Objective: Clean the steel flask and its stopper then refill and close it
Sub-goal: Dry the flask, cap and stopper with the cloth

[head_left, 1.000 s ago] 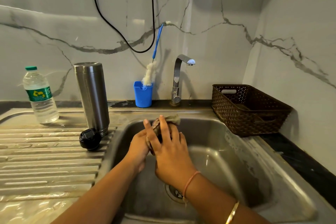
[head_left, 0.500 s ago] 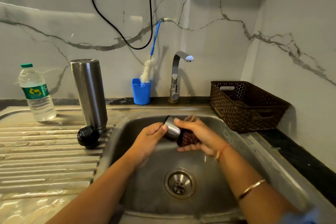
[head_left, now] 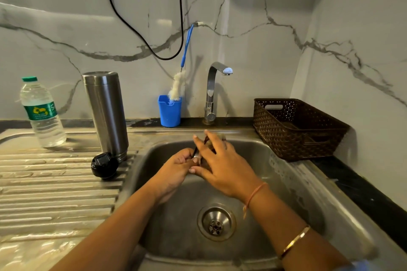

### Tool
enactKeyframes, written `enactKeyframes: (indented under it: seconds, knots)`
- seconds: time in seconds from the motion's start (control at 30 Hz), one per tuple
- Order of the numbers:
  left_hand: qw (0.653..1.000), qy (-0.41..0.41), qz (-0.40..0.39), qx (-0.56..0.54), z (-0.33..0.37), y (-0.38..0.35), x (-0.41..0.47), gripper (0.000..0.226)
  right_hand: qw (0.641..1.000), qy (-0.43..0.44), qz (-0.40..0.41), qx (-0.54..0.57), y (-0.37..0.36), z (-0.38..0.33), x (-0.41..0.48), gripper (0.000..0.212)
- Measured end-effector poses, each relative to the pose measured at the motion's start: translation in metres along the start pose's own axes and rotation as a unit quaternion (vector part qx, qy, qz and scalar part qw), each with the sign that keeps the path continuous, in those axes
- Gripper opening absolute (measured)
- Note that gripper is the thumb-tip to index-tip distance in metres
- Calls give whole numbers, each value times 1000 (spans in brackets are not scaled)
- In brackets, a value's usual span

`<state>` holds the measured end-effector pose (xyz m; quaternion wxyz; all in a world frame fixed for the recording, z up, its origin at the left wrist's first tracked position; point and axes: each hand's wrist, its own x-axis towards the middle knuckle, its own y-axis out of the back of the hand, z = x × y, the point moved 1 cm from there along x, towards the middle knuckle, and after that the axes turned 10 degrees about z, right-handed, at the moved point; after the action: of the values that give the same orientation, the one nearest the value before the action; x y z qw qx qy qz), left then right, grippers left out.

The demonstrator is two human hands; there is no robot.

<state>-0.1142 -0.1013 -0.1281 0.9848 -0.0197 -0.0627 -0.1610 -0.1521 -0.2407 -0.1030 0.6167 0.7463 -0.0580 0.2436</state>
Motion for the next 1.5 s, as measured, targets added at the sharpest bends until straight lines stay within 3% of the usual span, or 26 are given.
enactKeyframes:
  seconds: [0.1, 0.17, 0.2, 0.23, 0.3, 0.33, 0.4, 0.47, 0.53, 0.6, 0.63, 0.7, 0.8, 0.87, 0.9, 0.93, 1.03, 1.07, 1.1, 1.13, 1.17, 1.23, 1.3, 1.4, 1.5]
  knots:
    - [998, -22, -50, 30, 4, -3, -3, 14, 997, -37, 14, 70, 0, 17, 4, 81]
    - [995, -40, -70, 57, 5, -6, -6, 16, 968, -131, 45, 210, -1, 22, 5, 65]
    - [994, -50, -79, 60, 8, -10, -9, 16, 921, -205, 51, 327, -1, 24, 5, 61]
    - [993, -63, -85, 55, 13, -16, -12, 16, 842, -276, 31, 462, 0, 25, 4, 66]
    - [990, -102, -81, 57, 26, -29, -18, 23, 643, -348, -35, 681, -2, 26, -1, 70]
    - [984, -139, -59, 96, 31, -34, -19, 28, 564, -365, -40, 740, -2, 24, -1, 66]
    - [945, -228, 20, 233, 35, -41, -19, 32, 473, -405, -18, 782, -3, 20, 1, 56]
    - [894, -280, 71, 343, 32, -44, -18, 25, 438, -436, 8, 786, -1, 12, 4, 50]
    - [866, -275, 92, 407, 24, -44, -18, 22, 450, -452, 39, 769, -1, 3, 4, 44]
    - [857, -238, 114, 443, 16, -41, -16, 23, 485, -462, 72, 739, -7, -3, 3, 40]
    - [857, -216, 126, 451, 14, -39, -14, 24, 523, -459, 98, 712, -11, -6, 4, 35]
    - [866, -174, 137, 448, 10, -32, -10, 27, 634, -441, 142, 619, -17, -13, 5, 23]
    - [888, -170, 94, 417, 3, -22, -6, 31, 817, -357, 170, 420, -21, -16, 4, 36]
    - [916, -177, 51, 356, 3, -19, -6, 21, 871, -310, 186, 332, -22, -8, 5, 37]
    - [938, -162, 34, 304, 5, -20, -8, 18, 866, -313, 196, 338, -21, 0, 6, 34]
    - [960, -136, 20, 244, 7, -22, -10, 17, 829, -346, 201, 390, -20, 8, 7, 28]
    - [996, -55, 25, 66, 9, -32, -11, 20, 619, -474, 121, 615, -18, 15, 4, 24]
    - [999, -23, 37, 9, 9, -33, -11, 23, 581, -498, 87, 638, -20, 13, 2, 28]
    - [998, 7, 47, -45, 9, -33, -9, 28, 579, -507, 75, 634, -23, 12, 2, 30]
    - [995, 29, 49, -84, 9, -31, -8, 36, 600, -502, 80, 618, -25, 11, 3, 29]
    - [994, 34, 46, -92, 8, -28, -6, 45, 648, -486, 97, 579, -27, 11, 6, 26]
    - [999, 3, 32, -2, 4, -19, -2, 56, 736, -439, 140, 496, -24, 8, 9, 24]
    - [991, -35, 27, 126, 0, -11, 0, 73, 771, -415, 145, 461, -21, 6, 8, 26]
    - [972, -60, 31, 223, -3, -5, 3, 86, 764, -434, 113, 464, -22, 6, 4, 25]
    - [959, -77, 117, 248, 5, -4, 2, 54, 697, -469, 64, 539, -16, 2, 1, 26]
